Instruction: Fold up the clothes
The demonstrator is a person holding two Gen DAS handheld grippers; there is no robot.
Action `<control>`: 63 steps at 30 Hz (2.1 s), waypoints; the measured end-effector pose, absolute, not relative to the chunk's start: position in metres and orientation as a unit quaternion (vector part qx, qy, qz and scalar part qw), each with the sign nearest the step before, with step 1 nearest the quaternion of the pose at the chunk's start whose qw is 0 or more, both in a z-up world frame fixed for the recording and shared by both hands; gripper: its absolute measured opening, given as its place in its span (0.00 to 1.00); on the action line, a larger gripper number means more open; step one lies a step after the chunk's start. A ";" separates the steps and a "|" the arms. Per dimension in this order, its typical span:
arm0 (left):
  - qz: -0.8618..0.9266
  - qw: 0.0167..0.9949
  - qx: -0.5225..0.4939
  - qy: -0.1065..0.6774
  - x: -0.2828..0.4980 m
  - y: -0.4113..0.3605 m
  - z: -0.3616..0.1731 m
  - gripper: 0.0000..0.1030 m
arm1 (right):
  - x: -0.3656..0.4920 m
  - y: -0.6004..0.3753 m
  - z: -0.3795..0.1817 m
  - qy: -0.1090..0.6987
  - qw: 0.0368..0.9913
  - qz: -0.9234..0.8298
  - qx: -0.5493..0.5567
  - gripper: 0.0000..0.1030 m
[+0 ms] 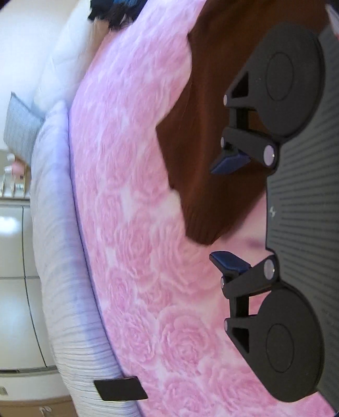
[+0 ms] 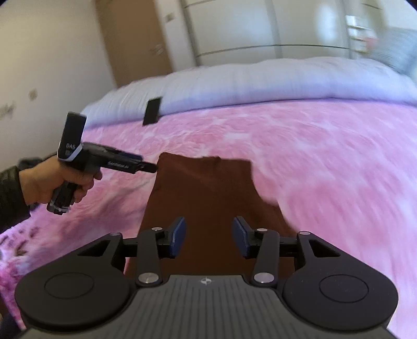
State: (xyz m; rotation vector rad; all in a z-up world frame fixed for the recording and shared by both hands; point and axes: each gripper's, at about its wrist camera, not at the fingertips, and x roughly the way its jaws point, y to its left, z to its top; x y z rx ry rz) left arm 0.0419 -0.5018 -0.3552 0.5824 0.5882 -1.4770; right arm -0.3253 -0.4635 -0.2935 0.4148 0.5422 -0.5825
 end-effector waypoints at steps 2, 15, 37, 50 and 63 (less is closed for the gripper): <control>-0.648 0.660 0.290 0.246 0.038 -0.513 -0.369 0.57 | -0.289 -0.503 -0.297 0.272 0.902 -0.266 0.202 0.44; -0.682 0.646 0.250 0.234 0.057 -0.484 -0.380 0.58 | -0.132 -0.620 -0.368 0.369 0.883 -0.218 0.191 0.43; -0.640 0.681 0.267 0.236 0.042 -0.539 -0.384 0.64 | -0.213 -0.577 -0.351 0.387 0.883 -0.231 0.134 0.31; -0.703 0.598 0.324 0.210 -0.054 -0.478 -0.379 0.61 | -0.347 -0.482 -0.341 0.370 0.869 -0.296 0.145 0.31; -0.737 0.586 0.312 0.127 -0.126 -0.340 -0.318 0.64 | -0.477 -0.373 -0.299 0.317 0.859 -0.366 0.165 0.38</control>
